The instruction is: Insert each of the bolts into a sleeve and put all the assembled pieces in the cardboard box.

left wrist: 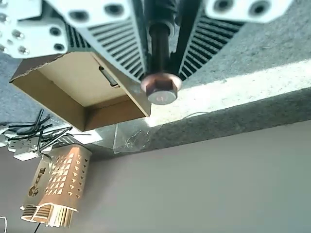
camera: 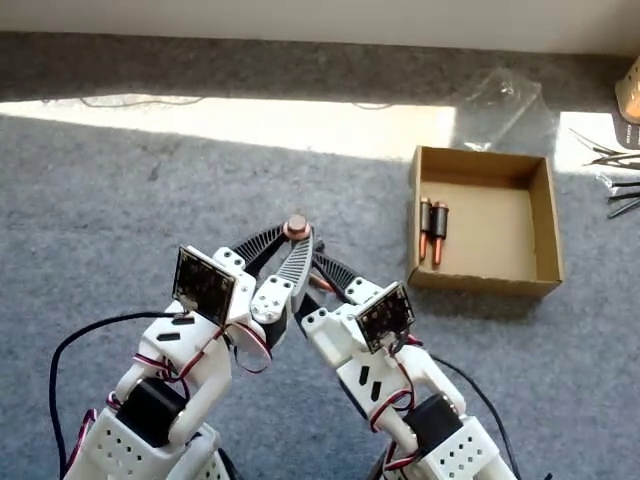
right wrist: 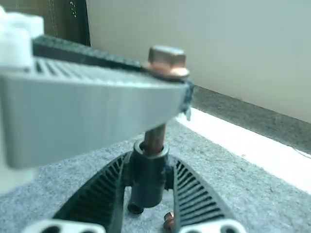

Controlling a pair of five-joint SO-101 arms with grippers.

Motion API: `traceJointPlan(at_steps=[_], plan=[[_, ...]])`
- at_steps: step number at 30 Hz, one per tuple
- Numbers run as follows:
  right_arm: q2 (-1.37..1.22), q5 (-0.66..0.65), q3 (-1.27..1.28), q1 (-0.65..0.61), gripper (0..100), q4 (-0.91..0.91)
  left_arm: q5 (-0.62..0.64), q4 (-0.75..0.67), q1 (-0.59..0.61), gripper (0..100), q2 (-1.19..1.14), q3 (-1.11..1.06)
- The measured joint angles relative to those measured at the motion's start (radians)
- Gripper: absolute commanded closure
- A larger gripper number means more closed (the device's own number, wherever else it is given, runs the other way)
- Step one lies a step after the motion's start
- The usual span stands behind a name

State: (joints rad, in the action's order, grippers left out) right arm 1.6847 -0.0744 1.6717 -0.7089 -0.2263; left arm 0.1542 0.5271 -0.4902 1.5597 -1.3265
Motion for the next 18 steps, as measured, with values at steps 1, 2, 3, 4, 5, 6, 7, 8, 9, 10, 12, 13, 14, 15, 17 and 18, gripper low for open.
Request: traceJointPlan(at_steps=[1,2,3,4,5,6,7,8,9,10,12,13,14,15,17,18], plan=[[-0.002,0.000,0.000,0.000,99.3,0.000,-0.002,0.000,-0.002,97,-0.002,-0.009],[-0.002,0.000,0.000,0.000,99.3,0.000,0.002,0.000,0.009,97,-0.002,-0.015],[-0.002,0.002,0.000,0.000,99.3,0.000,0.003,0.000,0.023,97,0.008,-0.020],[-0.002,0.002,0.000,0.000,99.3,0.000,0.003,0.000,0.038,97,0.009,-0.025],[-0.002,0.002,0.000,-0.002,99.3,0.000,0.005,0.000,0.051,97,0.009,-0.031],[-0.002,0.002,0.000,-0.002,99.3,0.000,0.006,0.000,0.057,97,0.009,-0.038],[-0.002,0.002,0.000,-0.002,99.3,0.000,0.006,0.000,0.058,97,0.009,-0.043],[-0.002,0.002,0.000,-0.002,99.3,0.000,0.006,0.000,0.060,97,0.009,-0.044],[-0.002,0.002,0.000,-0.002,99.3,0.000,0.006,0.000,0.060,97,0.009,-0.044],[-0.002,0.002,0.000,-0.002,99.3,0.000,0.006,0.000,0.060,97,0.009,-0.044],[-0.002,0.002,0.000,-0.002,99.3,0.000,0.006,0.000,0.060,97,0.009,-0.044],[-0.002,0.002,0.000,-0.002,99.3,0.000,0.006,0.000,0.060,97,0.009,-0.044],[-0.002,0.002,0.000,-0.002,99.3,0.000,0.006,0.000,0.060,97,0.009,-0.044],[-0.002,0.002,0.000,-0.002,99.3,0.000,0.006,0.000,0.060,97,0.009,-0.044],[-0.002,0.002,0.000,-0.003,99.3,0.000,0.006,0.021,0.060,97,0.009,-0.044],[-0.002,0.002,0.000,-0.003,99.3,0.000,0.006,0.032,0.060,97,0.009,-0.044]])
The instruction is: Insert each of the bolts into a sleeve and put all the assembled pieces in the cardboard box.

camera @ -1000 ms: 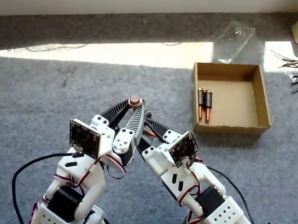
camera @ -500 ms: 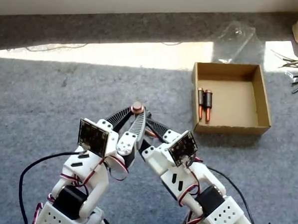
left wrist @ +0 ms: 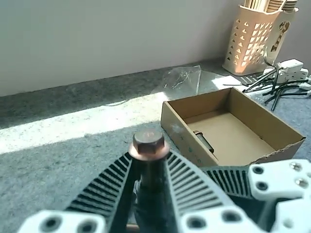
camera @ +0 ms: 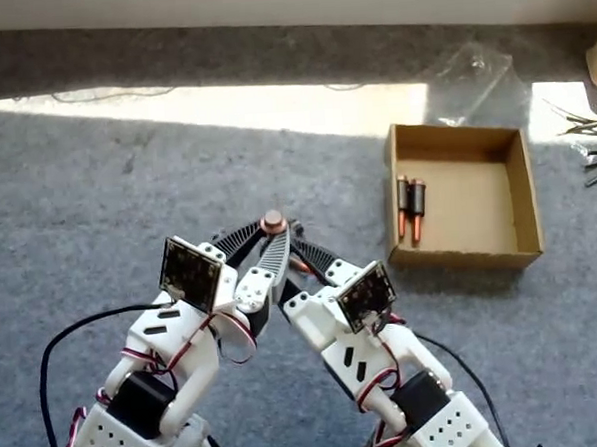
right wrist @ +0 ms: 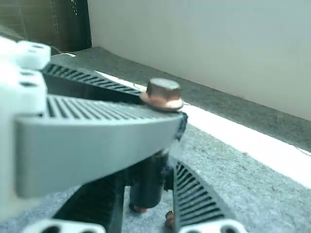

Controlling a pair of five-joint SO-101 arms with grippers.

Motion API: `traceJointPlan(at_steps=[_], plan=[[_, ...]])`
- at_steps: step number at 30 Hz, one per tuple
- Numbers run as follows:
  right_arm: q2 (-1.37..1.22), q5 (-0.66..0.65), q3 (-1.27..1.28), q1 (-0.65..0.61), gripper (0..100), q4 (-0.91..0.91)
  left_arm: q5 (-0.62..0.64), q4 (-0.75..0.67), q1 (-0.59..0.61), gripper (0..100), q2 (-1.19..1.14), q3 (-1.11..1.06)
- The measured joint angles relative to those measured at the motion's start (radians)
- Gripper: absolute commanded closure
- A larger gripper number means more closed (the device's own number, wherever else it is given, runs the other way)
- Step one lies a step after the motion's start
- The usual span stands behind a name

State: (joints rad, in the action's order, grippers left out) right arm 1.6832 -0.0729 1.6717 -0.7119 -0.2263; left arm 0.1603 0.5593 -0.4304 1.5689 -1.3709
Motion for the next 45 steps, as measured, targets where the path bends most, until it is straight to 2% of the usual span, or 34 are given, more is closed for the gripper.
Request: traceJointPlan(at_steps=[9,15,20,31,38,45], plan=[[0.000,0.000,0.000,0.000,99.3,0.000,0.000,0.028,-0.018,96,-0.009,0.000],[0.000,0.000,0.000,0.003,99.3,0.000,-0.046,0.028,-0.018,78,-0.011,-0.002],[0.002,-0.002,0.000,0.003,99.3,0.000,-0.091,0.028,-0.009,72,-0.012,-0.002],[0.002,-0.002,0.000,0.003,99.3,0.000,-0.100,0.028,-0.011,72,-0.012,0.055],[0.002,-0.002,0.000,0.003,99.3,0.000,-0.100,0.028,0.163,73,-0.012,0.176],[0.002,-0.002,0.000,0.003,99.3,-0.006,-0.100,0.028,0.356,93,-0.005,0.213]])
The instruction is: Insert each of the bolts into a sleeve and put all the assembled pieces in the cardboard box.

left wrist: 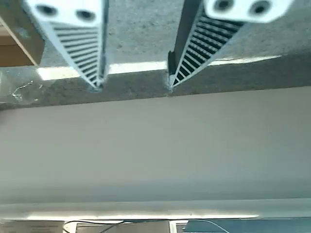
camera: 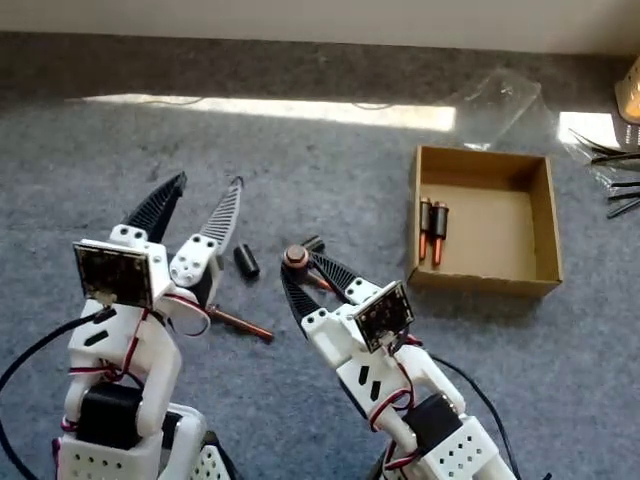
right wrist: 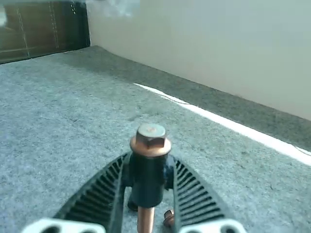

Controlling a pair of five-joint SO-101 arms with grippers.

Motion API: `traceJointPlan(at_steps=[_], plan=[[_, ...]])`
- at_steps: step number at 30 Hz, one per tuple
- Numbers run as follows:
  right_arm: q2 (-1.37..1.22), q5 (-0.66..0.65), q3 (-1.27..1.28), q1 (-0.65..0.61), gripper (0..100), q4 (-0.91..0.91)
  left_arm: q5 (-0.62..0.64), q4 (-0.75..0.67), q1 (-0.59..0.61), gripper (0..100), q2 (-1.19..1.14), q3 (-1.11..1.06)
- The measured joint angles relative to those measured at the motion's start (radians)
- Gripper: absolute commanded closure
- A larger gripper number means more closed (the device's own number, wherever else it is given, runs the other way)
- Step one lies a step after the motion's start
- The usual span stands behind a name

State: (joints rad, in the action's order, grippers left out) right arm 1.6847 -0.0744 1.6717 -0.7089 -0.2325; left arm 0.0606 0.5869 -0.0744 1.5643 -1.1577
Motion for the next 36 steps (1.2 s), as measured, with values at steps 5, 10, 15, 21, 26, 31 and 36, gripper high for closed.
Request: traceJointPlan(at_steps=[5,10,15,21,26,31,36], plan=[[0.000,0.000,0.000,0.074,99.3,-0.003,0.000,0.110,0.066,99,0.149,0.000],[0.000,0.000,0.000,0.195,99.3,-0.003,0.002,0.163,0.115,99,0.245,0.003],[0.000,0.000,-0.011,0.325,99.3,-0.127,0.000,0.172,0.123,99,0.245,-0.034],[-0.002,0.000,-0.215,0.468,99.3,-0.417,0.002,0.172,0.123,99,0.247,-0.190],[-0.086,0.000,-0.422,0.549,99.3,-0.545,0.002,0.172,0.123,99,0.247,-0.336],[-0.330,0.000,-0.652,0.626,99.2,-0.572,0.002,0.172,0.123,99,0.247,-0.407],[-0.612,-0.071,-0.821,0.694,99.1,-0.572,0.000,0.172,0.123,99,0.247,-0.459]])
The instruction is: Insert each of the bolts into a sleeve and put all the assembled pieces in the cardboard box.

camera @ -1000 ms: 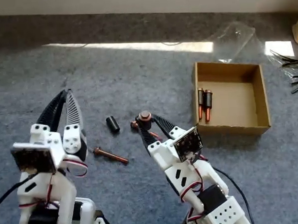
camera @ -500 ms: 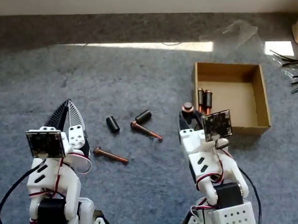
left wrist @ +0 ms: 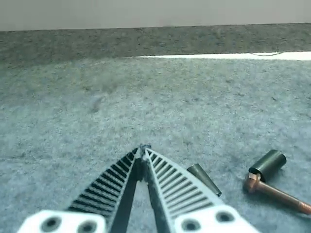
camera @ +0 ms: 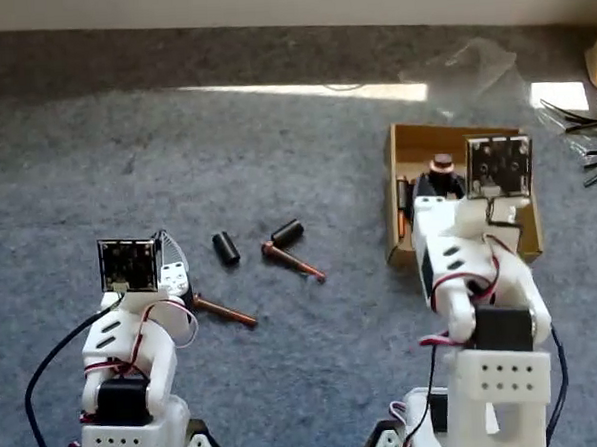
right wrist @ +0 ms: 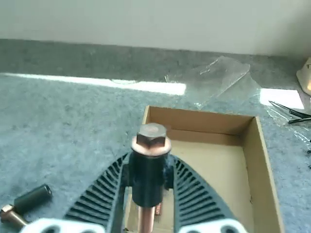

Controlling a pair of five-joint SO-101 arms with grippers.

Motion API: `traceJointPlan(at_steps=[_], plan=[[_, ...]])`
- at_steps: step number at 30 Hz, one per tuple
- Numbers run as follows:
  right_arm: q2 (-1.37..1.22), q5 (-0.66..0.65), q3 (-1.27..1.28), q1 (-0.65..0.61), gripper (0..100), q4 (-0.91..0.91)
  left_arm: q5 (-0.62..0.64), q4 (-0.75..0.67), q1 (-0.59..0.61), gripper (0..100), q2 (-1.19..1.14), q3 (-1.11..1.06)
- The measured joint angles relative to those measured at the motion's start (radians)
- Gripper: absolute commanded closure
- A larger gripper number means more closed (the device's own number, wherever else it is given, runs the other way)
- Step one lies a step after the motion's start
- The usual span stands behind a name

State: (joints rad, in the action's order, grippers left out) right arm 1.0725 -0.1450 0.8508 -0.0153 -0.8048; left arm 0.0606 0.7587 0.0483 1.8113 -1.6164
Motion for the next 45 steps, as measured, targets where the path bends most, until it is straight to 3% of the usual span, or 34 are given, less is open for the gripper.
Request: traceJointPlan(at_steps=[5,23,33,39,45], plan=[[-0.281,-0.060,-0.121,0.037,98.9,0.000,0.002,0.000,0.000,99,0.000,-0.006],[-1.243,-0.068,-0.600,0.086,98.9,0.000,0.000,0.000,0.000,99,0.006,-0.029],[-1.372,-0.069,-0.706,0.112,98.7,0.000,0.000,0.000,0.000,99,0.006,-0.031],[-1.404,-0.069,-0.706,0.127,88.7,0.000,0.000,0.000,0.000,99,0.006,-0.034],[-1.407,-0.069,-0.713,0.121,88.5,0.000,0.000,-0.020,0.000,99,0.006,-0.052]])
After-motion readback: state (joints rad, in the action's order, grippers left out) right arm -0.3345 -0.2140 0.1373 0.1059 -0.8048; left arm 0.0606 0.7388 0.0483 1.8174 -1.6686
